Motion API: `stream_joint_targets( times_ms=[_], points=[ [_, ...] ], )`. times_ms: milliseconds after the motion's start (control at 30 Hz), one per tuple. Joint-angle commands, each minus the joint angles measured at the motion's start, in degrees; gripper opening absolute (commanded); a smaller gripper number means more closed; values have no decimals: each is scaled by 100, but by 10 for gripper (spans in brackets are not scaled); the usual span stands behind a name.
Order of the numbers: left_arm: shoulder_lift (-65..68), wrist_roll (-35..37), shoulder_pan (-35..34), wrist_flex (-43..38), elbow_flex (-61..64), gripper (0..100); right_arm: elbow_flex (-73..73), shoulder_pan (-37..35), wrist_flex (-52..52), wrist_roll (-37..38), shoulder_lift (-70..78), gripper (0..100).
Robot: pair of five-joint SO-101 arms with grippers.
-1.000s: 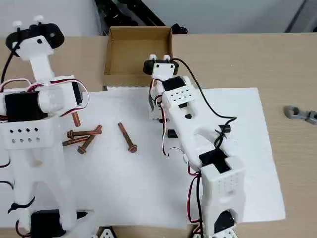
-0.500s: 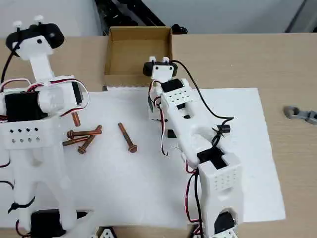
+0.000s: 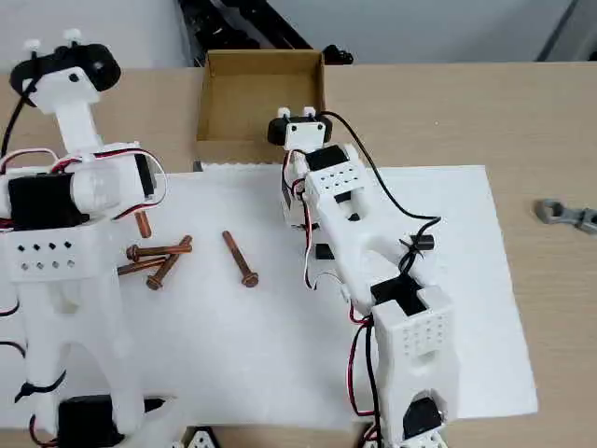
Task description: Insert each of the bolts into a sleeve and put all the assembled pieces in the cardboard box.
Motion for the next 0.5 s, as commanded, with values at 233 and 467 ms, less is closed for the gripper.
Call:
stream_joint_targets(
  times_ms=[233, 467],
  points=[
    [-273, -79, 53, -246, -286, 6, -237, -171, 1086, 141, -2273, 8],
    [-273, -79, 448, -466, -286, 6, -229, -171, 1833, 141, -4189, 8]
  ],
)
